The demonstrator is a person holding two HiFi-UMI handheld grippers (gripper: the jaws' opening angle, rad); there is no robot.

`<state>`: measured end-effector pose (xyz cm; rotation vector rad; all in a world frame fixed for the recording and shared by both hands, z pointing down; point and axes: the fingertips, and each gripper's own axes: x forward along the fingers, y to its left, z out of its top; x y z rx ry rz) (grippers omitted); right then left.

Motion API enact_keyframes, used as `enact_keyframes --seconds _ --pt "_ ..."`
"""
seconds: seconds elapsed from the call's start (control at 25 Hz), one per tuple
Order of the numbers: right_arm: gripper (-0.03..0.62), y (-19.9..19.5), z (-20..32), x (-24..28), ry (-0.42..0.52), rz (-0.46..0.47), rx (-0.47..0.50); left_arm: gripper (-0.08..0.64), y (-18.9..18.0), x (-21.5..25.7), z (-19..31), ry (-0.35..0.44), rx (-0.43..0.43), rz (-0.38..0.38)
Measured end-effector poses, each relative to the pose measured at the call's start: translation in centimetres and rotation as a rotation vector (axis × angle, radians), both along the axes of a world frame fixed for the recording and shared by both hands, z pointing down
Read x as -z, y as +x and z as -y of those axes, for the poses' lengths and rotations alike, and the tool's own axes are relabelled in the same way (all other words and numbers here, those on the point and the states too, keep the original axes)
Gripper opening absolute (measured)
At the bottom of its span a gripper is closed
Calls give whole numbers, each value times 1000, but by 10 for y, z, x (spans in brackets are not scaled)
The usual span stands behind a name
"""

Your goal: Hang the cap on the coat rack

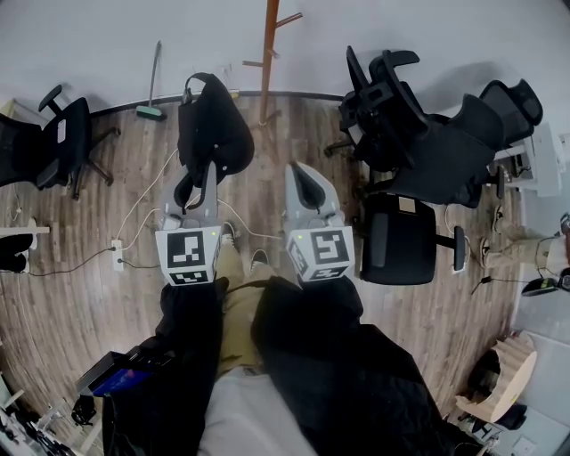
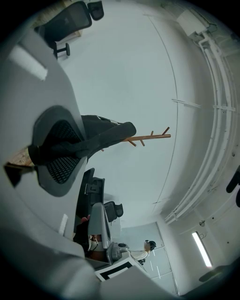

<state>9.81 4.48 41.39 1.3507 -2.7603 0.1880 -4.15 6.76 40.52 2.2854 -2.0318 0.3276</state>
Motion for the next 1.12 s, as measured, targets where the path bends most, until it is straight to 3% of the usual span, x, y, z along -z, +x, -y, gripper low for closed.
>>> enact_keyframes --seconds 0.28,0.72,1.12 --pt "-5 -31 37 -6 -7 -27 -1 39 -22 -11 49 -12 -37 -22" --pt "-6 -92 156 21 40 -43 -74 39 -76 6 178 21 -136 -27" --pt "-5 -141 242 11 -10 -65 -133 39 -123 -12 266 -39 -201 -43"
